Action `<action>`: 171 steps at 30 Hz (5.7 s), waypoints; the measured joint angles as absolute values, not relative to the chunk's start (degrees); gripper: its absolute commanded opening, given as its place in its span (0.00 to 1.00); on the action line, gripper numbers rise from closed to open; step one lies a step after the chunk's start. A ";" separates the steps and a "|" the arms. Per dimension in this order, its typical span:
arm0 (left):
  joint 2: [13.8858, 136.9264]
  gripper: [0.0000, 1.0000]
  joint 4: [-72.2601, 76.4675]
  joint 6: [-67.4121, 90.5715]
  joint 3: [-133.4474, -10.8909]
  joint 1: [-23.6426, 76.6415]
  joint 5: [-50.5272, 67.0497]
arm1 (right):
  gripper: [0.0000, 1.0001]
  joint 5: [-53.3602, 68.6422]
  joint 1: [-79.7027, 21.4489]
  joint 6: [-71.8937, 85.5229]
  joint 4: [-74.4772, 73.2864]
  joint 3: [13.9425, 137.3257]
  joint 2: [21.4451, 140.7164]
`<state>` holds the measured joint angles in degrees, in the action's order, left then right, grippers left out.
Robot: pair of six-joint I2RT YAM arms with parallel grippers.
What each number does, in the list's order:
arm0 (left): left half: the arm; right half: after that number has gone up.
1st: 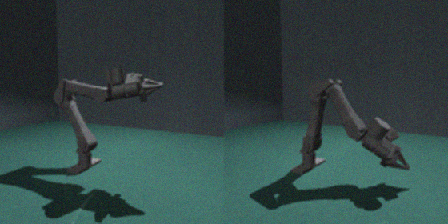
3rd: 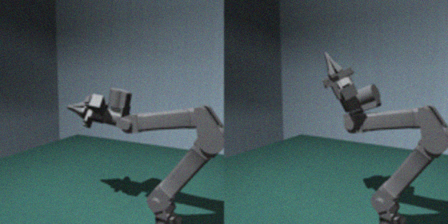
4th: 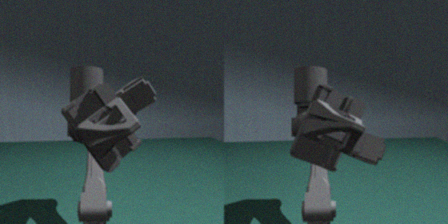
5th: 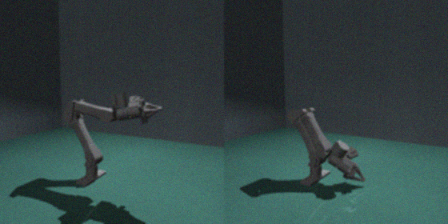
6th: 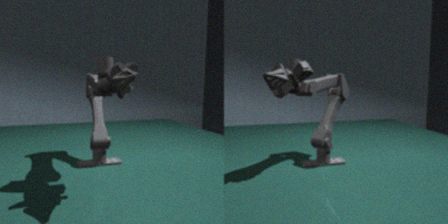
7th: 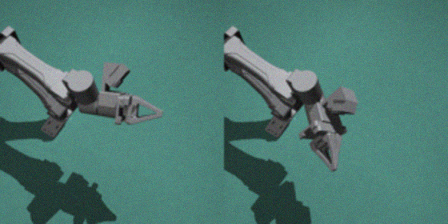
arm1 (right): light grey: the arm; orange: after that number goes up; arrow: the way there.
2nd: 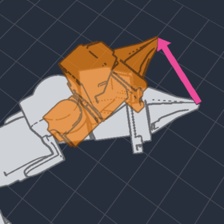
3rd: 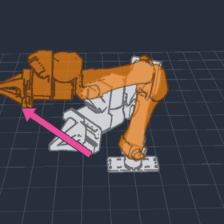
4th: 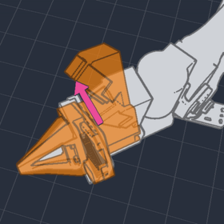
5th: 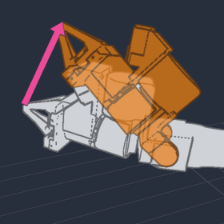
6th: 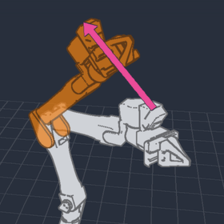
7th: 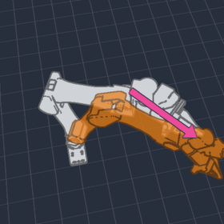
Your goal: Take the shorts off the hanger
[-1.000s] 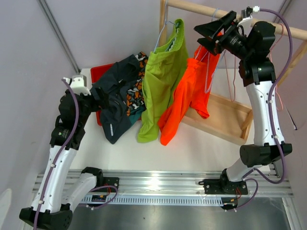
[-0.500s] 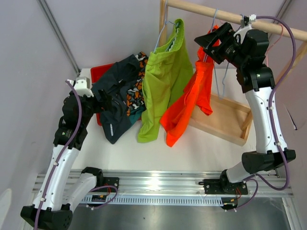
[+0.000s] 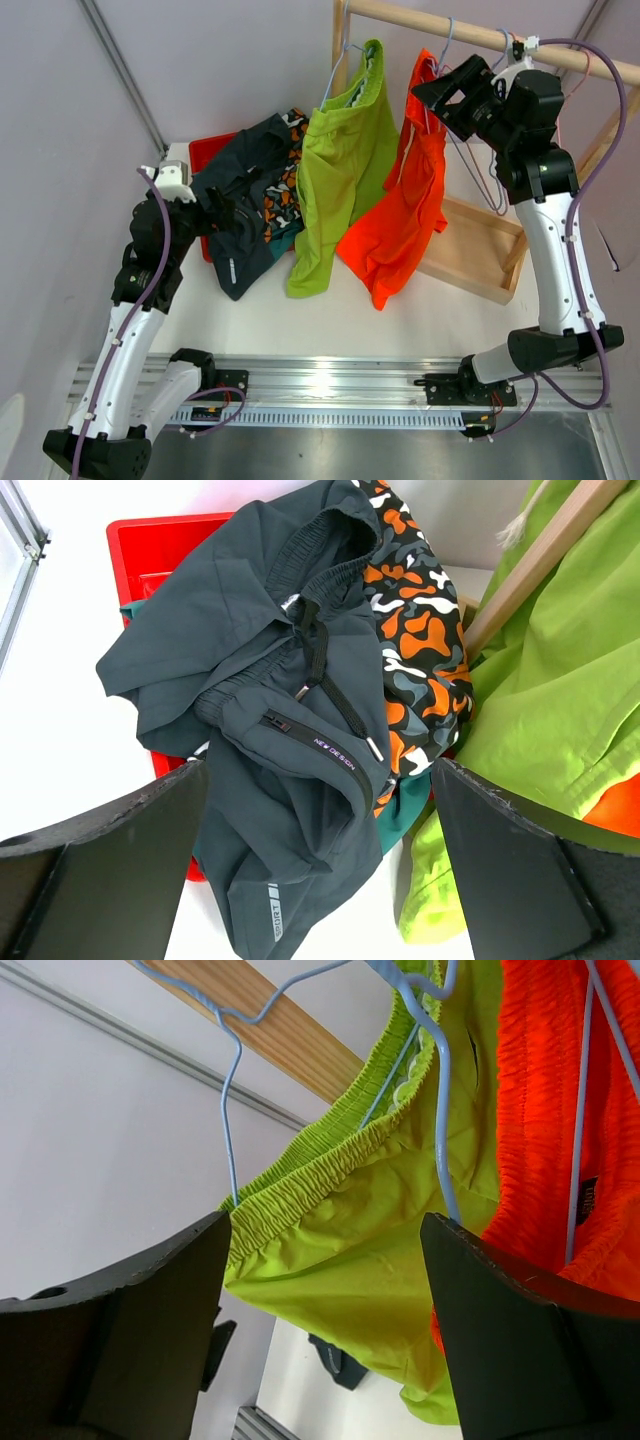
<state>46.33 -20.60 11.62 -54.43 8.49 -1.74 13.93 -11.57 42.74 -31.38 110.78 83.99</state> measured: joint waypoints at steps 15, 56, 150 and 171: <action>45.87 0.99 -20.38 11.64 -53.98 8.49 -0.62 | 0.80 11.62 -11.57 41.06 -30.68 110.93 79.00; 55.79 0.99 -17.91 11.51 -64.27 34.52 -3.44 | 0.00 9.76 -13.91 35.40 -27.97 112.92 90.80; 128.64 0.00 -15.62 9.93 -137.27 41.43 -10.50 | 0.00 15.94 -9.23 42.11 -23.51 104.64 82.19; 83.96 0.00 -18.13 13.67 -81.82 58.85 -20.23 | 0.99 15.55 -8.88 42.28 -20.67 99.18 81.14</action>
